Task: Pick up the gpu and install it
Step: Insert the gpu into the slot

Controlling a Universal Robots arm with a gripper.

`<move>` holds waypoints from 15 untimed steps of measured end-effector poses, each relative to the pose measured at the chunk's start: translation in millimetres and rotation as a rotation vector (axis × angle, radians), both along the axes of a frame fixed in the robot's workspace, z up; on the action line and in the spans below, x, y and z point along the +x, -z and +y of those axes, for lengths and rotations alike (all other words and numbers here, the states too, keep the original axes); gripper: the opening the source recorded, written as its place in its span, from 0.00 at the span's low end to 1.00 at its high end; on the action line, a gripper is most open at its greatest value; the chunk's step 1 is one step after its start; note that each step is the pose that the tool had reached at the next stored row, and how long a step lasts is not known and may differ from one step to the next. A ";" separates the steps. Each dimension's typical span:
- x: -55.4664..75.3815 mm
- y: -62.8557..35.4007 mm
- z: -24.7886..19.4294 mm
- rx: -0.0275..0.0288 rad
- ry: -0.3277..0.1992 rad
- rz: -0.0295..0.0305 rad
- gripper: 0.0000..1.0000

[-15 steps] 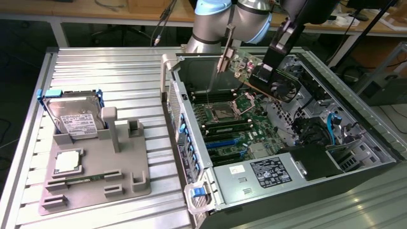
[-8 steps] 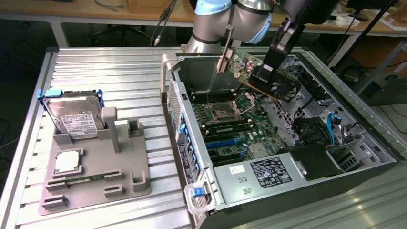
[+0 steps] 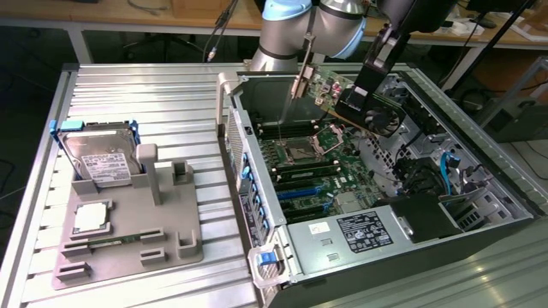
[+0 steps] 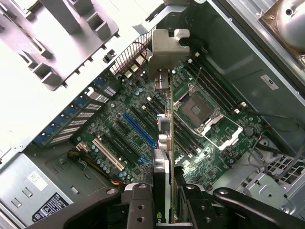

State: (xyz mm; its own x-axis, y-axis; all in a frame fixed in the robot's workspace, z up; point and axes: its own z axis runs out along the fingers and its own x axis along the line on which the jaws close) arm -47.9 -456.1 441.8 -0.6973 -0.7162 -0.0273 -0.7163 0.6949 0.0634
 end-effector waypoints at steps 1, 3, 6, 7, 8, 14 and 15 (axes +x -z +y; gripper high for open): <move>0.0 0.0 0.0 0.0000 -0.001 0.0000 0.27; 0.0 0.0 0.0 0.0001 -0.003 0.0000 0.27; 0.0 0.0 0.0 0.0000 -0.009 0.0000 0.27; 0.0 0.0 0.0 0.0000 -0.011 0.0000 0.27; 0.0 0.0 0.0 0.0000 -0.014 0.0000 0.27; 0.0 0.0 0.0 0.0000 -0.015 0.0000 0.27; 0.0 0.0 0.0 0.0000 -0.015 0.0000 0.27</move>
